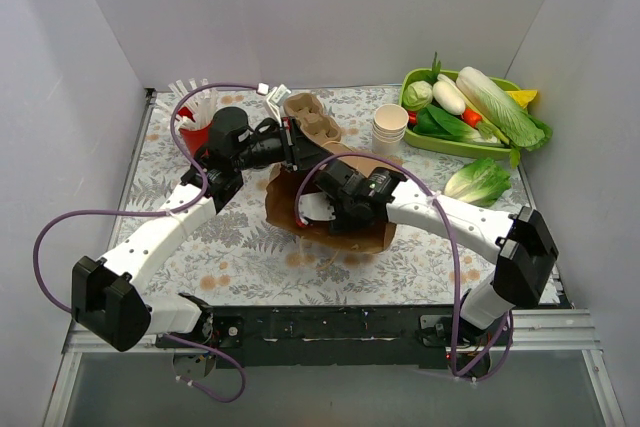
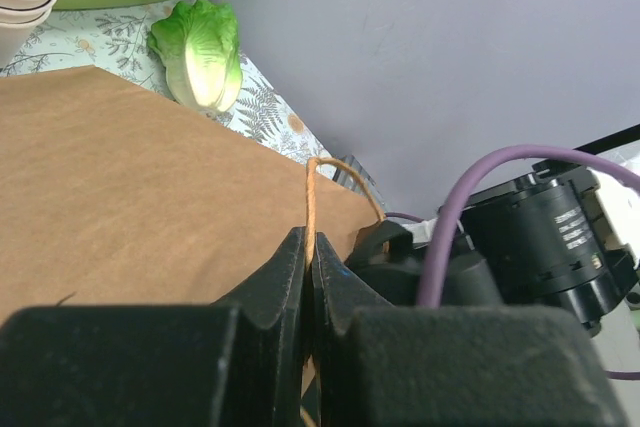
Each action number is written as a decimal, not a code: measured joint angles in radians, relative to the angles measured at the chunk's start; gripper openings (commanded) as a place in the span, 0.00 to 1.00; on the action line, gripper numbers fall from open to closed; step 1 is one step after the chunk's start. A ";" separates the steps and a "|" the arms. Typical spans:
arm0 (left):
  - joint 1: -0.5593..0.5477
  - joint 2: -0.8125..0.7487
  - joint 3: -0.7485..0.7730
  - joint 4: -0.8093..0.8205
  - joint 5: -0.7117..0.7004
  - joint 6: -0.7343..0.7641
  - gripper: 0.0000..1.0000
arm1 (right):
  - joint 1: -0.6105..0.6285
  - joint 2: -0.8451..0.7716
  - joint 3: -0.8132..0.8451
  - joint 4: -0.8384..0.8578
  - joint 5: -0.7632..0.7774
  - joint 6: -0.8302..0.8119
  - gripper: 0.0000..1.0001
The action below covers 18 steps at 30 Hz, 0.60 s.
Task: Pack the takeout coffee
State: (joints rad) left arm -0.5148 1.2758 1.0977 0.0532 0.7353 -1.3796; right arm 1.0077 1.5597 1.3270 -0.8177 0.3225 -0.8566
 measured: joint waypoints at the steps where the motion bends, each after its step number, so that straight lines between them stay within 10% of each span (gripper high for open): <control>1: 0.000 0.000 0.000 0.000 0.002 0.000 0.00 | 0.000 0.008 -0.010 -0.003 0.008 -0.007 0.71; 18: -0.001 0.027 -0.003 -0.002 0.032 0.003 0.00 | 0.002 0.009 -0.207 0.200 0.062 -0.301 0.61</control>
State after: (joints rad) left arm -0.5156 1.3029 1.0946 0.0513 0.7677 -1.3766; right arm 1.0092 1.5684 1.1198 -0.6178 0.3847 -1.1580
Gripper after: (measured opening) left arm 0.019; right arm 0.676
